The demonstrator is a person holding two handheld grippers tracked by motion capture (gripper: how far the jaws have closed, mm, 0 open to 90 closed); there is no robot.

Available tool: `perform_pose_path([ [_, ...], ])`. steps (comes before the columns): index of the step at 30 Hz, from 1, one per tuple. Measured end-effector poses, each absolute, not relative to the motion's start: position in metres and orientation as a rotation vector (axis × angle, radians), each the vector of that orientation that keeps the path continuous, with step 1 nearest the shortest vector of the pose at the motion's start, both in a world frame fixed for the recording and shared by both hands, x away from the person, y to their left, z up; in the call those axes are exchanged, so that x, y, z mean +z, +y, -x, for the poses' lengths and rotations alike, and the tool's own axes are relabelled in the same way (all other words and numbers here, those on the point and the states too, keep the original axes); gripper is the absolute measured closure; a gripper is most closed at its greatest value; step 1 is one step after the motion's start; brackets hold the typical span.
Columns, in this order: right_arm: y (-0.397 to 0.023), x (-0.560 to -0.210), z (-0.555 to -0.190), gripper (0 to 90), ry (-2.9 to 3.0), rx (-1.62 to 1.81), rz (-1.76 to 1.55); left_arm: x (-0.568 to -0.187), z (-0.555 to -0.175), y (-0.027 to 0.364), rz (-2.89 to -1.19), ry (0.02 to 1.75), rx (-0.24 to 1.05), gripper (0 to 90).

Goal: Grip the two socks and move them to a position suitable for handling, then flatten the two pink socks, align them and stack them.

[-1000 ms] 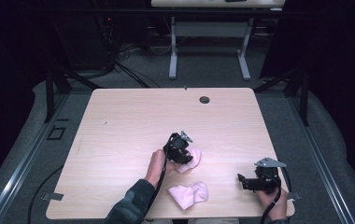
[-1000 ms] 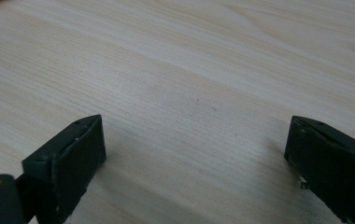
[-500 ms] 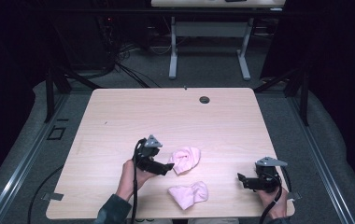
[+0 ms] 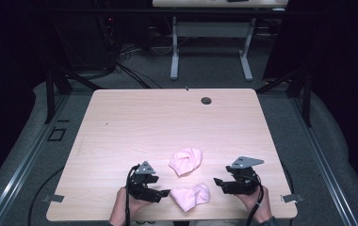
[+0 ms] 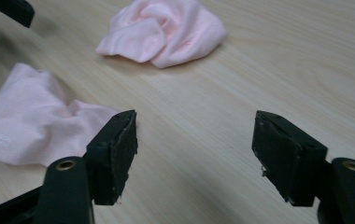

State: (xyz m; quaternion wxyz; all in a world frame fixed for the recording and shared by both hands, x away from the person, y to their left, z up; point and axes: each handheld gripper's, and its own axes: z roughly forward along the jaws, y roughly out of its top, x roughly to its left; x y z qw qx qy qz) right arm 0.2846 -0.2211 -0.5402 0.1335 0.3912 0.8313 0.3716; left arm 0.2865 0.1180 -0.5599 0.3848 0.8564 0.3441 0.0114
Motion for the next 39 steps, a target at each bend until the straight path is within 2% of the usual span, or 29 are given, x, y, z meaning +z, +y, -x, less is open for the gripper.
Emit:
perform_pose_path([
  [9,-0.182,-0.555,-0.297,50.8,2.62,1.045,-1.049,-0.567,-0.284,0.104,-2.224,0.822,-0.003,39.0],
  [13,-0.174,-0.561,-0.301,55.7,2.675,1.007,-1.038,-0.568,-0.282,0.099,-2.242,0.805,0.001,44.4],
  [15,-0.17,-0.566,-0.3,62.7,2.713,0.97,-1.015,-0.569,-0.281,0.097,-2.258,0.797,0.013,53.2],
  [16,-0.17,-0.566,-0.3,62.7,2.713,0.97,-1.015,-0.57,-0.28,0.096,-2.26,0.796,0.013,53.2],
  [20,-0.169,-0.567,-0.296,73.6,2.72,0.966,-0.987,-0.573,-0.279,0.091,-2.278,0.771,0.027,64.6],
  [22,-0.169,-0.568,-0.294,80.7,2.731,0.978,-0.973,-0.573,-0.278,0.09,-2.27,0.761,0.028,71.9],
  [23,-0.17,-0.569,-0.292,82.9,2.724,0.996,-0.972,-0.573,-0.277,0.089,-2.272,0.756,0.038,80.8],
  [29,-0.175,-0.565,-0.286,84.1,2.649,1.041,-1.019,-0.566,-0.276,0.092,-2.259,0.748,0.043,87.2],
  [39,-0.196,-0.533,-0.273,84.1,2.473,1.134,-1.167,-0.524,-0.279,0.101,-2.251,0.768,0.04,87.3],
])
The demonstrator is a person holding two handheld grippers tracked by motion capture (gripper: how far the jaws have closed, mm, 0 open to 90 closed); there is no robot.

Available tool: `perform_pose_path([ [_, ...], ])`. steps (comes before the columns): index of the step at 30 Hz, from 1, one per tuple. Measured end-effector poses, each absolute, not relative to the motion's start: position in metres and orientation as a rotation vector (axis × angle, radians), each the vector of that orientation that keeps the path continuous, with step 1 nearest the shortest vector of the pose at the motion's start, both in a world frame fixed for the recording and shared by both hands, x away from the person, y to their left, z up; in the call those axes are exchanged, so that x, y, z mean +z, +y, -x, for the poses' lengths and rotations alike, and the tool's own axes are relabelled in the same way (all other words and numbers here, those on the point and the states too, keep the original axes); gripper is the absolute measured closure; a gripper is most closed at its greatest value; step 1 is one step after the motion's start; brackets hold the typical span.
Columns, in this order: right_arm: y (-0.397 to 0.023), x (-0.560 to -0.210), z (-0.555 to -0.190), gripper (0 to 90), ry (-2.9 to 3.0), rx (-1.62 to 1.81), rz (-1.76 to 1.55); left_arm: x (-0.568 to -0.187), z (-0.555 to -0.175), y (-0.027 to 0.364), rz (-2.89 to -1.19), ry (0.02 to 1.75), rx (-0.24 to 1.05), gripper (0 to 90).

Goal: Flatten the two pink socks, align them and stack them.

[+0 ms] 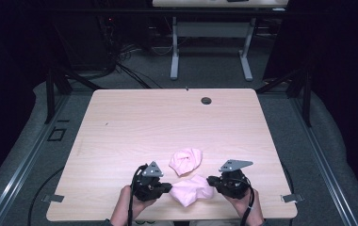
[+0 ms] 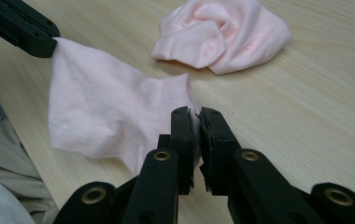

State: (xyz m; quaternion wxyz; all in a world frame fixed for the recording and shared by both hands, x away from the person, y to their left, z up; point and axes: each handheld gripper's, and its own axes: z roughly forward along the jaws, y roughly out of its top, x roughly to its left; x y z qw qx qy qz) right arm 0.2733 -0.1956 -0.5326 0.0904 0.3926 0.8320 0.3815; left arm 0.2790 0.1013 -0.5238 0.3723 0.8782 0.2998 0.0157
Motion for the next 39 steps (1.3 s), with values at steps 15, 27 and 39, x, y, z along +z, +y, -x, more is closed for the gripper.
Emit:
perform_pose_path([
  [15,-0.215,-0.557,-0.279,60.4,2.367,0.961,-1.355,-0.552,-0.306,0.105,-2.176,0.966,-0.017,48.7],
  [27,-0.202,-0.567,-0.279,73.6,2.466,0.878,-1.226,-0.563,-0.312,0.068,-2.246,0.853,-0.062,67.7],
  [39,-0.207,-0.569,-0.277,83.7,2.448,0.948,-1.239,-0.567,-0.307,0.061,-2.249,0.817,-0.02,89.5],
])
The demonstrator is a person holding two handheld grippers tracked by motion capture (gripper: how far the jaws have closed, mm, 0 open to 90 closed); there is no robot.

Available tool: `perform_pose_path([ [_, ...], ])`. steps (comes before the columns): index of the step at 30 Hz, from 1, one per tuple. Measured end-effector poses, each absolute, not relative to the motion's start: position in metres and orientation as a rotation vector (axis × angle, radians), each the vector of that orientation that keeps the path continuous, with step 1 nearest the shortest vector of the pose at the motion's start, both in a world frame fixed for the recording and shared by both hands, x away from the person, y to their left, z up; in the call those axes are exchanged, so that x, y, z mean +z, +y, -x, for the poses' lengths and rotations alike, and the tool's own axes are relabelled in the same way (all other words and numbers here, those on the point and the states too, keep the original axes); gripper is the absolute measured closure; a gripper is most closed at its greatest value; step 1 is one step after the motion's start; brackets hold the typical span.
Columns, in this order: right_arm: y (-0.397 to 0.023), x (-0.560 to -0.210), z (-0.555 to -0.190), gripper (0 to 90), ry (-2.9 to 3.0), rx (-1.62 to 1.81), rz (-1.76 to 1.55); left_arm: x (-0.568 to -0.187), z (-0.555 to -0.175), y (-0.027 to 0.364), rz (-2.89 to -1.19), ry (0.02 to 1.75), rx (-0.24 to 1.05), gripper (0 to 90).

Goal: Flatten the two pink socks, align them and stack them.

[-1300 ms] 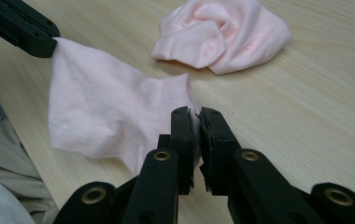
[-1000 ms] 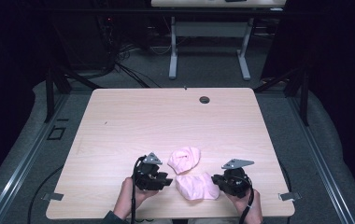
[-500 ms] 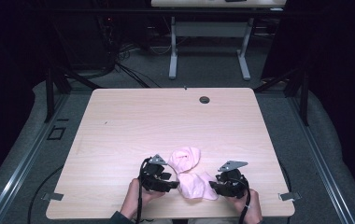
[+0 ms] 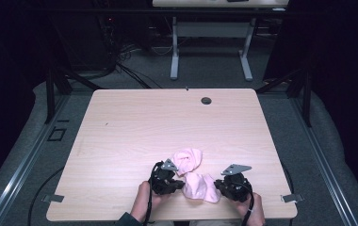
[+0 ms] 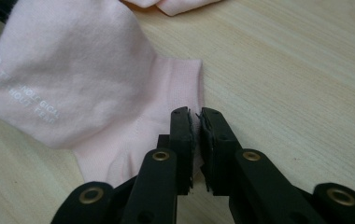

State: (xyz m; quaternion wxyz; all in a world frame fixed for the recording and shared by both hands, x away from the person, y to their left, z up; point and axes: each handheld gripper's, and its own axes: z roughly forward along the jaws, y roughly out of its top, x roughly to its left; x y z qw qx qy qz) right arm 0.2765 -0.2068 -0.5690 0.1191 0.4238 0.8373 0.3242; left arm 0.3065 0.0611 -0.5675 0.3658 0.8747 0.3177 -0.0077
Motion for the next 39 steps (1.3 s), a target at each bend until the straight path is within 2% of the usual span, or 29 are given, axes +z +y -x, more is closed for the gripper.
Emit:
perform_pose_path([
  [7,-0.213,-0.557,-0.269,83.9,2.423,1.002,-1.264,-0.553,-0.296,0.081,-2.229,0.857,0.011,89.7],
  [15,-0.214,-0.542,-0.259,83.9,2.459,1.042,-1.282,-0.537,-0.273,0.108,-2.223,0.936,-0.03,89.6],
  [20,-0.204,-0.551,-0.264,83.4,2.502,1.023,-1.259,-0.544,-0.268,0.114,-2.246,0.979,-0.056,89.3],
  [24,-0.196,-0.56,-0.269,81.5,2.536,0.975,-1.24,-0.554,-0.268,0.118,-2.259,1.015,-0.026,87.7],
  [25,-0.195,-0.561,-0.269,80.8,2.54,0.963,-1.239,-0.555,-0.268,0.119,-2.257,1.032,-0.011,84.1],
  [27,-0.193,-0.564,-0.27,76.8,2.535,0.939,-1.228,-0.555,-0.268,0.123,-2.251,1.048,0.031,67.4],
  [28,-0.195,-0.564,-0.27,72.2,2.533,0.942,-1.228,-0.555,-0.267,0.125,-2.239,1.062,0.041,56.1],
  [29,-0.196,-0.564,-0.271,68.2,2.536,0.954,-1.227,-0.553,-0.267,0.127,-2.232,1.073,0.062,48.7],
  [31,-0.199,-0.562,-0.271,59.8,2.523,0.967,-1.218,-0.551,-0.268,0.132,-2.203,1.088,0.089,38.7],
  [35,-0.199,-0.551,-0.276,45.7,2.498,1.022,-1.166,-0.551,-0.27,0.144,-2.155,1.126,0.171,21.8],
  [37,-0.195,-0.546,-0.28,38.9,2.504,1.025,-1.129,-0.552,-0.27,0.148,-2.144,1.145,0.217,16.3],
  [38,-0.188,-0.54,-0.286,31.1,2.509,1.01,-1.081,-0.553,-0.27,0.15,-2.145,1.153,0.238,12.9],
  [39,-0.188,-0.54,-0.286,31.1,2.509,1.01,-1.081,-0.554,-0.271,0.152,-2.145,1.153,0.251,12.9],
])
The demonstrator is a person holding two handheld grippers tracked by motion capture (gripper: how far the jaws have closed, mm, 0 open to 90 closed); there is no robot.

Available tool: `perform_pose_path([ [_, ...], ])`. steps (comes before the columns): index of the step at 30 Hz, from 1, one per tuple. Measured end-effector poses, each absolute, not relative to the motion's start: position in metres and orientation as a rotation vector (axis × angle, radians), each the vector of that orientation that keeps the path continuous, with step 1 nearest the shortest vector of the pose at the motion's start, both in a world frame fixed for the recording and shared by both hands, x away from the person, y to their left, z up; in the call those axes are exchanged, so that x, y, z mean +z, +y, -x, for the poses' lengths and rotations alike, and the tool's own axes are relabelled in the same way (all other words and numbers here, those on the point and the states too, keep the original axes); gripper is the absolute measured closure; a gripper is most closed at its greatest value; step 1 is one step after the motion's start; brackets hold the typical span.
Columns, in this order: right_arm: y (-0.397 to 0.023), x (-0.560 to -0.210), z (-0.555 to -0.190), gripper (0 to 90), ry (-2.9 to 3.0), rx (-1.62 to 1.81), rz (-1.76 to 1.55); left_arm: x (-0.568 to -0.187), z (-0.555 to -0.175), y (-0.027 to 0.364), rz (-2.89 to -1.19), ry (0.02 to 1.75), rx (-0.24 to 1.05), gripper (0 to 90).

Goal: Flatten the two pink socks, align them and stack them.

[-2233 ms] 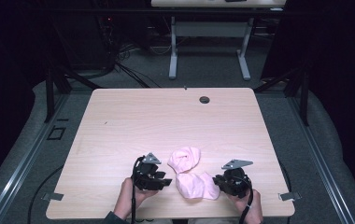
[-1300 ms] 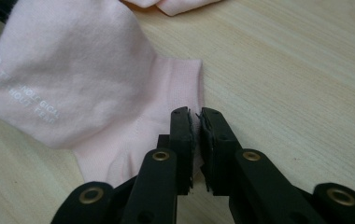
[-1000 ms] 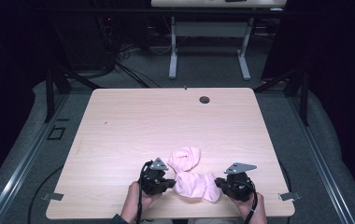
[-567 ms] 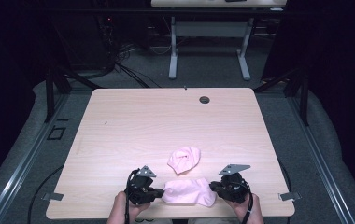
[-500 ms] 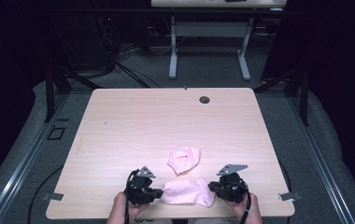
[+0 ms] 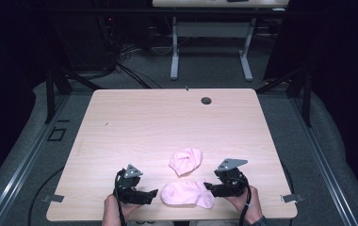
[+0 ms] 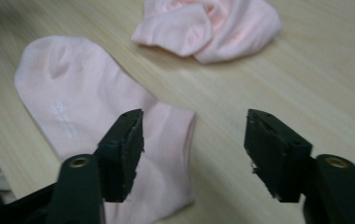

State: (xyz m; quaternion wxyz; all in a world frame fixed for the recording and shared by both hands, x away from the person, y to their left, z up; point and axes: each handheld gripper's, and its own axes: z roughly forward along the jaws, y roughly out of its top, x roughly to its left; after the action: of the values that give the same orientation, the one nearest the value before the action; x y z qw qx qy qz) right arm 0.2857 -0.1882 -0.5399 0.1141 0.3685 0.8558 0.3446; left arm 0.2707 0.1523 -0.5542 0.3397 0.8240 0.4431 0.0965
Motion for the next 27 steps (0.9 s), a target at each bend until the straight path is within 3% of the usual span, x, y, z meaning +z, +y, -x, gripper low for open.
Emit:
perform_pose_path([
  [2,-0.177,-0.534,-0.293,21.3,2.525,0.998,-1.038,-0.557,-0.271,0.155,-2.143,1.178,0.289,8.1],
  [5,-0.162,-0.529,-0.305,13.7,2.555,0.981,-0.983,-0.56,-0.272,0.16,-2.153,1.201,0.318,1.5],
  [9,-0.137,-0.524,-0.322,15.0,2.594,0.973,-0.898,-0.562,-0.273,0.165,-2.145,1.225,0.346,0.1],
  [15,-0.094,-0.533,-0.345,32.3,2.68,0.879,-0.755,-0.564,-0.274,0.172,-2.135,1.252,0.354,0.1],
  [18,-0.075,-0.547,-0.354,45.9,2.72,0.822,-0.728,-0.564,-0.273,0.174,-2.13,1.26,0.358,0.2],
  [19,-0.075,-0.547,-0.354,45.9,2.72,0.822,-0.728,-0.564,-0.274,0.175,-2.129,1.259,0.36,0.2],
  [20,-0.071,-0.554,-0.359,52.0,2.738,0.767,-0.747,-0.565,-0.274,0.176,-2.133,1.26,0.358,0.2],
  [23,-0.072,-0.557,-0.362,57.0,2.746,0.75,-0.78,-0.565,-0.274,0.177,-2.14,1.26,0.353,0.3],
  [24,-0.073,-0.559,-0.365,63.5,2.757,0.756,-0.8,-0.566,-0.274,0.176,-2.136,1.261,0.353,0.3],
  [27,-0.074,-0.56,-0.365,70.6,2.76,0.774,-0.814,-0.567,-0.274,0.174,-2.14,1.255,0.353,0.3],
])
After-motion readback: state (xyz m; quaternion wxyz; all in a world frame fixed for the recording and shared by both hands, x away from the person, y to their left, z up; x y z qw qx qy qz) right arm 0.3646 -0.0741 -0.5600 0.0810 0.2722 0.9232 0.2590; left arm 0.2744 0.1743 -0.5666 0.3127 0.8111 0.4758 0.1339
